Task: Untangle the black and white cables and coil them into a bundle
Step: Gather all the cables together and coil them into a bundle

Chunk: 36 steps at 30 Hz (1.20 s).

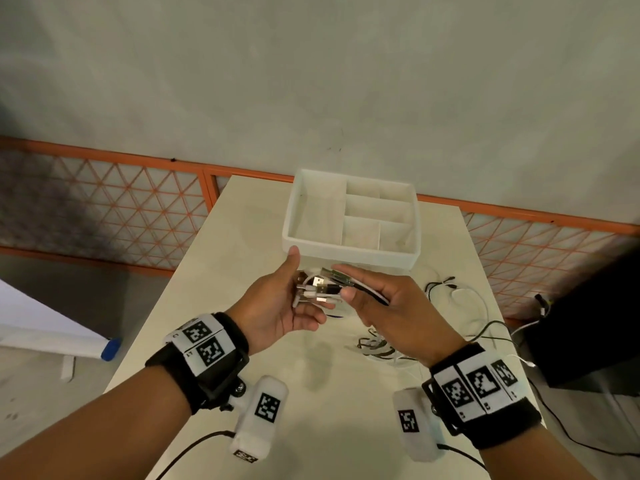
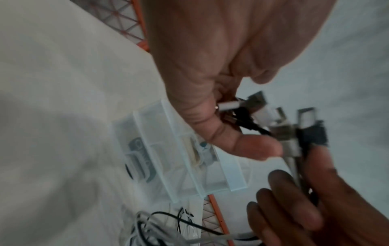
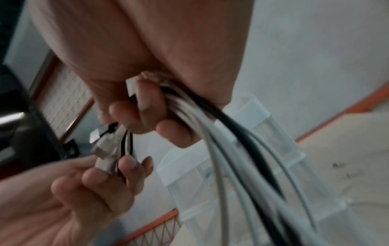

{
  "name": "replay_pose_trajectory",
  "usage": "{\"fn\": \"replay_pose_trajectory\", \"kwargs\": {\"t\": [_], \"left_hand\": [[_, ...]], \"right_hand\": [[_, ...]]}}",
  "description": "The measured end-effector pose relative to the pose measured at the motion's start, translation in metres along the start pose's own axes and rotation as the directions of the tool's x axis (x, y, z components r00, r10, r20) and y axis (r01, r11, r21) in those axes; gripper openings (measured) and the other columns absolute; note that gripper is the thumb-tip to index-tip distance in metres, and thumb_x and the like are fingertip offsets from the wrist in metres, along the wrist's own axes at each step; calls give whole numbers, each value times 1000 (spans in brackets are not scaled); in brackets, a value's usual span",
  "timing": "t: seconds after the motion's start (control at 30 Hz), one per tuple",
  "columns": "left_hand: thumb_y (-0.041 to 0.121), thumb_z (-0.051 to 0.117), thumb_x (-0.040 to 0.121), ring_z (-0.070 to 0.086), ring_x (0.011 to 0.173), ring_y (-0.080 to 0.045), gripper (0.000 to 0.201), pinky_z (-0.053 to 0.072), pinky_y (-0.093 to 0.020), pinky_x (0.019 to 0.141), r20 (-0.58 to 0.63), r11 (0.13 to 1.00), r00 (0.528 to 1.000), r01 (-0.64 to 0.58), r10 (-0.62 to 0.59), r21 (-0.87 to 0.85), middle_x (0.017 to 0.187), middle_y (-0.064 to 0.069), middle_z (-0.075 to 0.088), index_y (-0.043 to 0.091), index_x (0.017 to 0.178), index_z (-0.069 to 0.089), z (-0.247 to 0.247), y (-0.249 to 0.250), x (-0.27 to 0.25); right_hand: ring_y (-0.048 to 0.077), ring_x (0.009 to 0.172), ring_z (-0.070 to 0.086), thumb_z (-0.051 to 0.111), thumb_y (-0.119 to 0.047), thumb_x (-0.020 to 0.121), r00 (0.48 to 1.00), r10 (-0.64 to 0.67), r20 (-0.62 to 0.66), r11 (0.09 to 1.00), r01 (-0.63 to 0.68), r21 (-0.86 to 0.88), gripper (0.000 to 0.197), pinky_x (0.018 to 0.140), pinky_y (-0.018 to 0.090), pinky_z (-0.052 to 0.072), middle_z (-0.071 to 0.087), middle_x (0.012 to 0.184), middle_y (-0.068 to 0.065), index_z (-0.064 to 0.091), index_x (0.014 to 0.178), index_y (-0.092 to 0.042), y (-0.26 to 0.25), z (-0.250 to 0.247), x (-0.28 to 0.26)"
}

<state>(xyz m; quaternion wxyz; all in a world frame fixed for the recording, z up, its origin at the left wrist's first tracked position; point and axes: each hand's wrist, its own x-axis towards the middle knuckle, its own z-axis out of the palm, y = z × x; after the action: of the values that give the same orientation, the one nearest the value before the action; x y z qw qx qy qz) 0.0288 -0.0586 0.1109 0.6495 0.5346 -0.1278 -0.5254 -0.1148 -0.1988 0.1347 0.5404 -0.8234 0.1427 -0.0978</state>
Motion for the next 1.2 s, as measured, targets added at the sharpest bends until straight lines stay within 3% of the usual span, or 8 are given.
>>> {"fn": "replay_pose_trajectory", "kwargs": {"t": [0.17,0.3,0.43,0.53,0.67,0.77,0.9,1.2], "left_hand": [[35,37,105,67,65,-29,50,56,-30,55,-70,986,998,2,9,167,83,-19,71,-4,112,66,11,9,2],[39,44,103,67,61,-26,46,54,-27,52,-125,973,990,-40,70,228,82,-16,71,-1,112,64,12,14,3],[50,54,93,66,60,-21,55,53,-24,53,-52,939,993,-85,108,334,82,-13,72,-2,109,64,4,14,-1],[50,59,89,65,58,-21,57,52,-25,52,-33,871,990,-105,138,481,78,-15,70,-5,101,66,4,11,-1],[48,63,88,71,65,-26,51,55,-26,56,-40,845,988,-106,149,524,84,-19,76,-2,97,68,7,9,-1],[48,70,83,74,69,-24,46,57,-26,60,-40,833,987,-108,154,542,82,-12,77,3,96,70,8,10,-2],[44,78,76,72,69,-19,47,54,-25,58,-51,842,991,-79,125,533,74,-7,74,5,99,66,7,9,-3],[24,77,83,64,63,-13,30,42,-23,50,-18,904,998,-46,59,425,76,-8,67,2,103,69,4,2,-4]], "right_hand": [[-4,61,57,56,-41,98,998,-49,42,992,53,-112,35,63,10,44,63,64,-10,53,127,-59,0,3,-1],[24,65,63,60,-39,98,999,-15,34,997,18,-78,40,70,40,55,72,77,-4,53,135,-52,3,6,0],[0,51,55,67,-30,95,999,25,24,1000,-25,-7,36,53,15,41,76,78,4,54,129,-33,3,1,-3],[-1,62,62,68,-28,95,995,38,91,998,-34,-49,32,61,13,43,76,78,3,55,125,-29,2,4,-2],[-6,47,57,67,-29,96,984,119,131,991,-109,-83,29,46,8,40,77,80,5,53,119,-21,-1,9,0],[-7,48,58,69,-31,94,984,145,100,987,-137,-79,26,46,6,39,77,78,3,55,111,-18,1,11,2],[1,72,71,76,-30,88,990,123,75,989,-116,-86,19,66,11,45,78,76,-2,62,97,-21,5,14,5],[12,77,76,81,-27,84,993,112,20,994,-113,5,29,73,24,56,78,80,3,58,99,-17,11,17,0]]}}
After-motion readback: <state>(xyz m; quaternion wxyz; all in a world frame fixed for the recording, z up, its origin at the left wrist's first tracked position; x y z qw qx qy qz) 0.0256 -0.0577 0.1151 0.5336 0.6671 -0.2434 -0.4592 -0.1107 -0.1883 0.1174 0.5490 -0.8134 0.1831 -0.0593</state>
